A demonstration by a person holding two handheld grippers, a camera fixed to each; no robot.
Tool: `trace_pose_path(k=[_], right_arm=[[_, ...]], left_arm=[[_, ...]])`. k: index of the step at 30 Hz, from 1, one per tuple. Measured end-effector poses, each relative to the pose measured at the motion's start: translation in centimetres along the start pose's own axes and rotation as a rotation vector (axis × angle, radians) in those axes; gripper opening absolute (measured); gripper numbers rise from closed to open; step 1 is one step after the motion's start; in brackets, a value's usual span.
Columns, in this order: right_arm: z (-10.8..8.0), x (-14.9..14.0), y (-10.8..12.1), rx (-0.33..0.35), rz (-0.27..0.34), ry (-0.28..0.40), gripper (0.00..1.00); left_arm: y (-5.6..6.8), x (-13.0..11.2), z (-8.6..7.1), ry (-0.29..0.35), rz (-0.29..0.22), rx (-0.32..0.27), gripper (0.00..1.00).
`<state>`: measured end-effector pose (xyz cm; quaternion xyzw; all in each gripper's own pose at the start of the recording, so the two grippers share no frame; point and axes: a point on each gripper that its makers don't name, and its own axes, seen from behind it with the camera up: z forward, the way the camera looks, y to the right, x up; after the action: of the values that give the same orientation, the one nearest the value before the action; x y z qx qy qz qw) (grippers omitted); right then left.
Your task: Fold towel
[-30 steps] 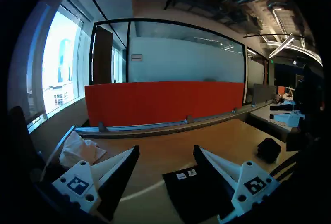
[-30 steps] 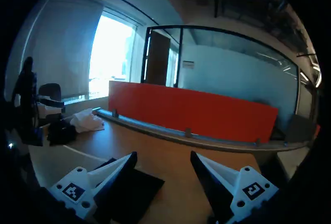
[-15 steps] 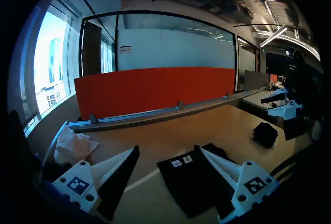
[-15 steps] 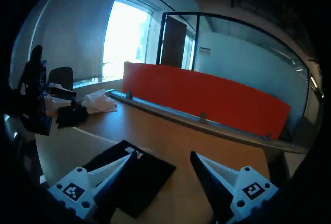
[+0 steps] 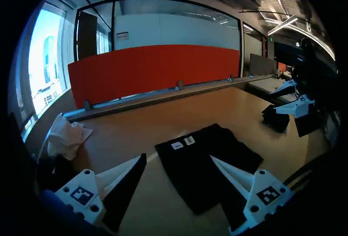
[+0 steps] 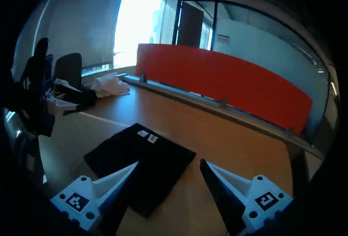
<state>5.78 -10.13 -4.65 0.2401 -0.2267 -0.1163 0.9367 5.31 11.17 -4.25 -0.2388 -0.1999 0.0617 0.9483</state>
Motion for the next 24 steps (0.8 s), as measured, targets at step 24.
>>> trace_pose_path(k=[24], right_arm=[[4.4,-13.0,-5.0,0.112,-0.027,-0.212,0.99]], left_arm=[[3.9,-13.3,3.5,-0.256,0.059,-0.128,0.97]])
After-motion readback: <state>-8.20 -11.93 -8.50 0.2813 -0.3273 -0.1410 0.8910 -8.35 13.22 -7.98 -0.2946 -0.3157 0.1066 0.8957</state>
